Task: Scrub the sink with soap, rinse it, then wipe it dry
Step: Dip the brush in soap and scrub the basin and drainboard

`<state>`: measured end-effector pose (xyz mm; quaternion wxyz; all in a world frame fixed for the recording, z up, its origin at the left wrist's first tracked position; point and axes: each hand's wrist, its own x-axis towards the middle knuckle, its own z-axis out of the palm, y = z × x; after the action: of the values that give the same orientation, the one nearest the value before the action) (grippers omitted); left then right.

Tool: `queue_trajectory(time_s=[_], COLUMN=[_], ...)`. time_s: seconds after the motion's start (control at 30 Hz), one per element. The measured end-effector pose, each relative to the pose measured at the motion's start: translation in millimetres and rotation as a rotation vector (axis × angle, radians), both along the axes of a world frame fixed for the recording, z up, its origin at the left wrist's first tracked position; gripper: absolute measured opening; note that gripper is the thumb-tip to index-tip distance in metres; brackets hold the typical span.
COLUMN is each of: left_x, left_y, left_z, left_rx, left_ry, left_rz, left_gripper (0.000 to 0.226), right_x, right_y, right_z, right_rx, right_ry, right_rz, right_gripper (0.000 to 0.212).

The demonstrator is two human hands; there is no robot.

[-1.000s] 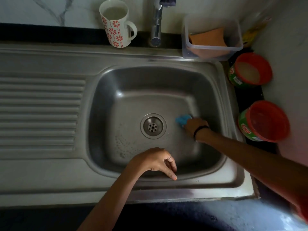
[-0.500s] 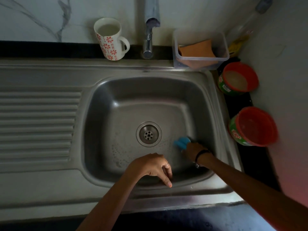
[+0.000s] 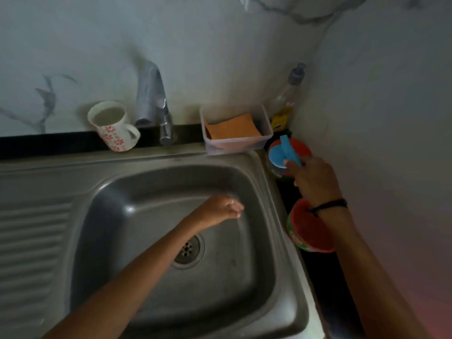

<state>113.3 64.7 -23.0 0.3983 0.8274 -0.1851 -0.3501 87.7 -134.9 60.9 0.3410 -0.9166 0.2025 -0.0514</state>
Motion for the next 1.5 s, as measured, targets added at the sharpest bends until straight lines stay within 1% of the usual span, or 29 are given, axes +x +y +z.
queue_trajectory(time_s=[0.07,0.13,0.2,0.23,0.33,0.43,0.5,0.57,0.63,0.73,0.83,0.93,1.0,1.1,1.2,1.27,1.33,1.43,1.5], left_x=[17,30,37,39,42,43,43,42,41,40,41,44,44,43,44,46,47,44,40], left_y=[-28,-55,-77,-85,-96,-95,-94,-94,-94,-96,-96,-95,-96,-97,-97,-96,-95,-92,-88], left_z=[12,23,31,33,32,30,30,32,34,34,31,28,26,24,21,20,19,19,21], left_rx=[-0.08,-0.123,-0.181,-0.211,-0.255,-0.253,-0.238,-0.245,-0.254,-0.255,-0.237,-0.221,-0.216,-0.229,-0.214,-0.192,-0.179,-0.151,-0.142], left_ry=[0.013,-0.009,-0.044,-0.052,-0.079,-0.101,-0.114,-0.129,-0.134,-0.127,-0.141,-0.162,-0.171,-0.164,-0.17,-0.172,-0.172,-0.162,-0.15], left_rz=[0.06,0.089,0.113,0.134,0.188,0.145,0.113,0.092,0.084,0.089,0.069,0.043,0.037,0.052,0.045,0.037,0.028,0.022,0.02], left_gripper=[0.039,0.05,0.058,0.058,0.051,0.058,0.064,0.066,0.066,0.067,0.068,0.069,0.071,0.07,0.068,0.07,0.073,0.08,0.083], right_x=[10,23,37,44,60,59,53,54,58,63,56,53,56,59,52,49,51,57,58], right_y=[-16,-30,-39,-40,-38,-33,-40,-49,-49,-36,-36,-49,-48,-36,-34,-41,-45,-39,-32], right_z=[3,-2,-12,-17,-29,-30,-26,-24,-23,-27,-27,-27,-28,-32,-35,-36,-34,-34,-35], right_rx=[-0.064,-0.048,0.001,0.013,0.049,0.137,0.117,0.019,-0.051,-0.014,0.007,-0.053,-0.08,-0.043,-0.042,-0.036,-0.082,-0.124,-0.105], right_ry=[-0.014,0.018,0.12,0.177,0.215,0.253,0.325,0.352,0.306,0.231,0.271,0.308,0.262,0.186,0.202,0.242,0.273,0.233,0.203], right_rz=[-0.077,-0.137,-0.184,-0.194,-0.182,-0.077,-0.05,-0.092,-0.13,-0.061,0.017,-0.068,-0.104,-0.036,0.027,0.007,-0.031,-0.075,-0.058], right_gripper=[0.038,0.039,0.038,0.037,0.037,0.033,0.032,0.035,0.035,0.036,0.034,0.037,0.037,0.036,0.034,0.036,0.038,0.039,0.037])
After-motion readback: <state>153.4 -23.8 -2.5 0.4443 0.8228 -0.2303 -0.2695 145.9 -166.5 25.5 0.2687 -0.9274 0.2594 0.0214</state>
